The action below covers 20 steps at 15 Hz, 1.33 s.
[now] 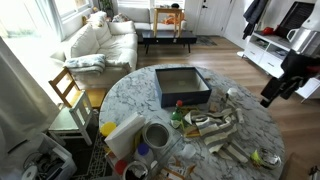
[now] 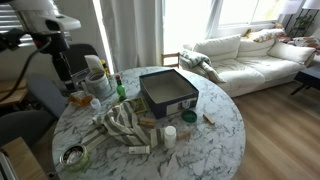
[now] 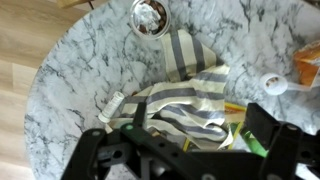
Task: Put one wooden block on the striped towel and fold it once then put it inside the box.
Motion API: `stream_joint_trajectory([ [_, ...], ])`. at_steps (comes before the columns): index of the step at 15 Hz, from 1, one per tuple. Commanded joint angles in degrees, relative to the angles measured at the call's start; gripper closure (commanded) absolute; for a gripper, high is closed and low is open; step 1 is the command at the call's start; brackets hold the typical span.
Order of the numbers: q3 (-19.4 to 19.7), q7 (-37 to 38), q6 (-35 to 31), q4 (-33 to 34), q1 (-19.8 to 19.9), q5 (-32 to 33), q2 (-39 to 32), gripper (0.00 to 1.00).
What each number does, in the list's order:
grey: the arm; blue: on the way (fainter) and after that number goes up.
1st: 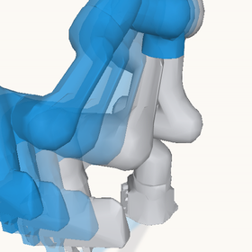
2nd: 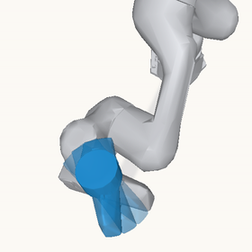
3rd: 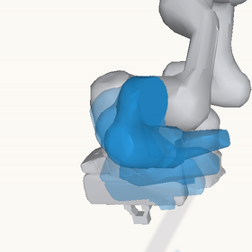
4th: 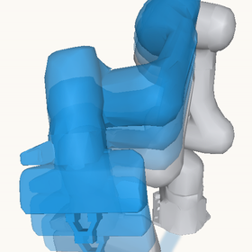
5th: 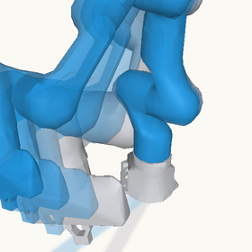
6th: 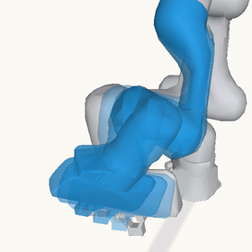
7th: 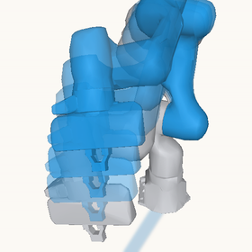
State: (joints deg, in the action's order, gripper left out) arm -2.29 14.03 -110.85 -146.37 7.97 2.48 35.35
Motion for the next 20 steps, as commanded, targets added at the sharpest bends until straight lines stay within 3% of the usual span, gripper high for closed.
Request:
stream_joint_trajectory([
  [1,0.17,8.49,-14.33,-0.37,3.38,1.09,-9.64,0.00],
  [2,0.16,10.59,-18.03,-0.36,4.10,0.96,-12.04,0.00],
  [3,0.75,6.62,-13.22,-0.82,2.38,0.41,-7.50,0.00],
  [5,0.89,8.80,-17.21,-0.64,3.16,0.45,-11.27,0.00],
  [11,0.89,9.79,-17.81,-0.08,3.21,0.44,-12.36,0.00],
  [13,-0.19,15.47,-23.02,-0.19,5.34,2.94,-16.62,0.00],
  [20,1.23,27.17,-40.72,1.44,6.83,8.15,-32.31,0.00],
])
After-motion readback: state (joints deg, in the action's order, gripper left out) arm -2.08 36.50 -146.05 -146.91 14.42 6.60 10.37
